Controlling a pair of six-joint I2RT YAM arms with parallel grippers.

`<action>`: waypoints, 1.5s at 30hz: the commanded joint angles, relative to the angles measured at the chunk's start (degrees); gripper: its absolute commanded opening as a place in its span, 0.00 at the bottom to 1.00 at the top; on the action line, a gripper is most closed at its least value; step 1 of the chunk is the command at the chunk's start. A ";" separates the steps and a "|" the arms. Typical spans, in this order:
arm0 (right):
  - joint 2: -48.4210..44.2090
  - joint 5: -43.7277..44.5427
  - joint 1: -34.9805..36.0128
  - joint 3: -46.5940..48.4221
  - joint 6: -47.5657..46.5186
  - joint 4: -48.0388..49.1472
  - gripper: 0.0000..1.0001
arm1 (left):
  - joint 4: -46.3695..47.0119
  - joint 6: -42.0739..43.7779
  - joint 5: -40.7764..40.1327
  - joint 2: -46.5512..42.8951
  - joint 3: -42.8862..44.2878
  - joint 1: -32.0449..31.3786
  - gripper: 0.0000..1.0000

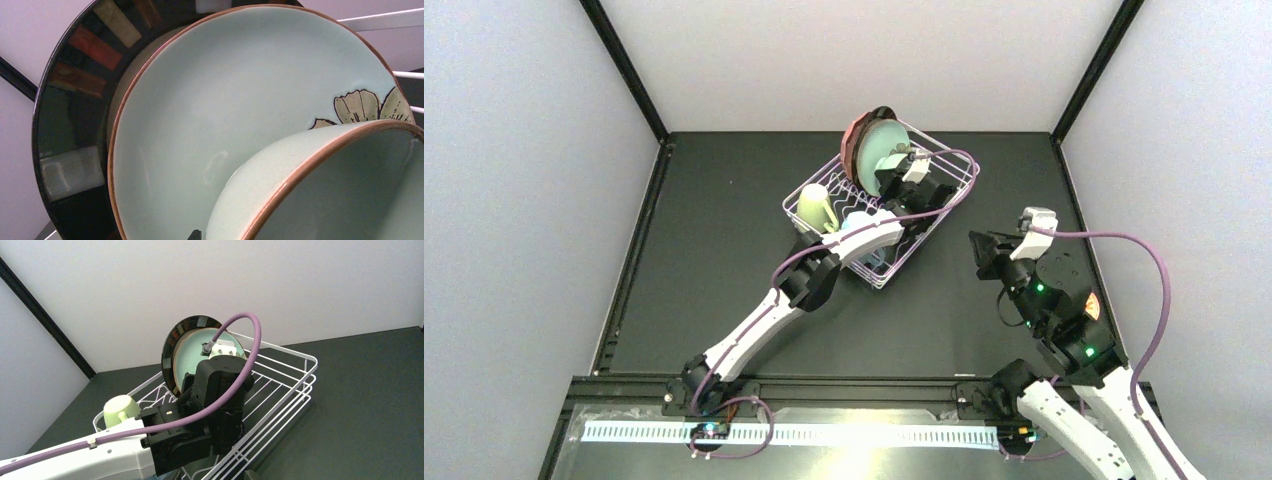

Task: Load the mixed dishes into the dish rack
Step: Place the upside down bowl on the dish rack.

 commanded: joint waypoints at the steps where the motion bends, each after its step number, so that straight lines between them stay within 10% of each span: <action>1: -1.22 1.74 -0.04 -0.80 0.44 1.62 0.72 | -4.62 0.82 -3.20 4.44 -1.28 1.75 0.01; 32: 1.08 2.54 -0.04 4.87 -0.04 -0.35 0.72 | -13.87 -11.47 4.29 -0.34 -1.26 -2.40 0.69; 45: 2.07 2.06 -0.04 7.85 -0.57 -1.56 0.72 | -14.37 -15.46 7.57 -4.69 -1.33 -3.10 0.78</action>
